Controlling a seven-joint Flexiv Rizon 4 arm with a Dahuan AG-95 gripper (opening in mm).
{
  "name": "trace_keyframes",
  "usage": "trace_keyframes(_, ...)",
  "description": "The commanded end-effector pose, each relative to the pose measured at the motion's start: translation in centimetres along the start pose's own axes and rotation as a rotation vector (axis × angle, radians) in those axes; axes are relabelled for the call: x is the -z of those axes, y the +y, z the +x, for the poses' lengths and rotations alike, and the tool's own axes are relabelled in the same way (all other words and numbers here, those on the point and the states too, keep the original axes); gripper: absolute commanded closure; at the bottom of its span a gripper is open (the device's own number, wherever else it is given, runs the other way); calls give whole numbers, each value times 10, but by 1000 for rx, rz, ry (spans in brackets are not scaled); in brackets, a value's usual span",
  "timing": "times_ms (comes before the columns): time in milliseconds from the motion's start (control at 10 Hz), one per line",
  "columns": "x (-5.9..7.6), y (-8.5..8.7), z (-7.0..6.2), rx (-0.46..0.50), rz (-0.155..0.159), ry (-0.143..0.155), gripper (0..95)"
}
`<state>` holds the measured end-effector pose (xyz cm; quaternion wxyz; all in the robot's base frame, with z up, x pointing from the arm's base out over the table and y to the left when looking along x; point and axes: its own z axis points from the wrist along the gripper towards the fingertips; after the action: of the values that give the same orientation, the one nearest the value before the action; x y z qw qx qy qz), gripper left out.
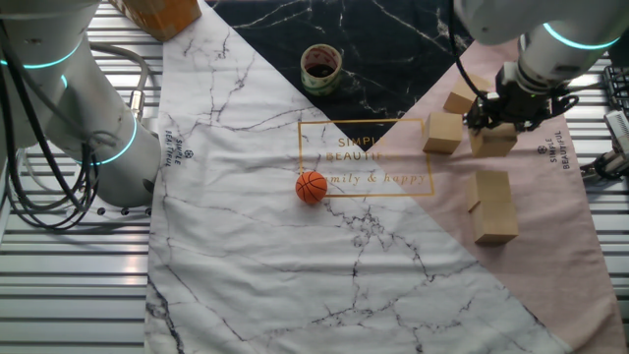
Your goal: Stack the blocks into a pyramid shape
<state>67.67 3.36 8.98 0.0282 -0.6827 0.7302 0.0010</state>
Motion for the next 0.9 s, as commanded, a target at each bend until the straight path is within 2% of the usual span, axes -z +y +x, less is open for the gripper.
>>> trace_keyframes(100,-2,2,3,0,6,-2,950)
trace_keyframes(900,-8,7,8,6,15,-4,950)
